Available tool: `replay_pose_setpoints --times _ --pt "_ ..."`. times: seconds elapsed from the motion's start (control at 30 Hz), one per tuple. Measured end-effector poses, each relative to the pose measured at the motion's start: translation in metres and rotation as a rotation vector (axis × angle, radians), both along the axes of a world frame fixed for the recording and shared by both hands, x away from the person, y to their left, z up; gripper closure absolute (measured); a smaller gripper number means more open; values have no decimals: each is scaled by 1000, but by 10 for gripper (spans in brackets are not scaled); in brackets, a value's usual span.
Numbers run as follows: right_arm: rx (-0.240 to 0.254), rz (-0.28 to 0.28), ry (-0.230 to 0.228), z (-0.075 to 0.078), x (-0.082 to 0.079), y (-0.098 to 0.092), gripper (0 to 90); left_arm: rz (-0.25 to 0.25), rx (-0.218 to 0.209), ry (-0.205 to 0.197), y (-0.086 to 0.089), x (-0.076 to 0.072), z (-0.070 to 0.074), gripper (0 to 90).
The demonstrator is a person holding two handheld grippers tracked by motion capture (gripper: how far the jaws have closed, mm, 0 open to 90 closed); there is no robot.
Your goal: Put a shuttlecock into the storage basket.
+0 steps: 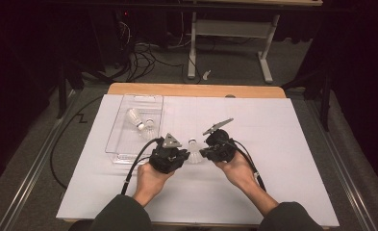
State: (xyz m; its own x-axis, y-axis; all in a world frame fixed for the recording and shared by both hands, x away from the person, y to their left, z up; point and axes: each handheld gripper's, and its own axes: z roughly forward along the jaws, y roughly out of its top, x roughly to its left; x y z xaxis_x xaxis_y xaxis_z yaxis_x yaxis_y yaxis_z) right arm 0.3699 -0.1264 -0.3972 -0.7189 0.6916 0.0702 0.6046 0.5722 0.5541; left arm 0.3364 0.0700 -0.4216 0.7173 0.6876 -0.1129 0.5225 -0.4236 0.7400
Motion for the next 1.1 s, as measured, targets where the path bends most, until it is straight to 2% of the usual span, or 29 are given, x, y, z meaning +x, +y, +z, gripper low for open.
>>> replay_pose_setpoints --times 0.2,0.5,0.97,1.1 --pt "14 -1 5 0 -1 0 882 5 0 -8 1 1 2 888" --pt "34 2 -1 2 -3 -1 820 22 5 -14 2 3 7 898" --pt "92 0 -2 1 -6 -7 585 35 32 8 1 12 8 900" --pt "103 11 -19 1 -7 -11 547 39 28 9 3 12 9 899"
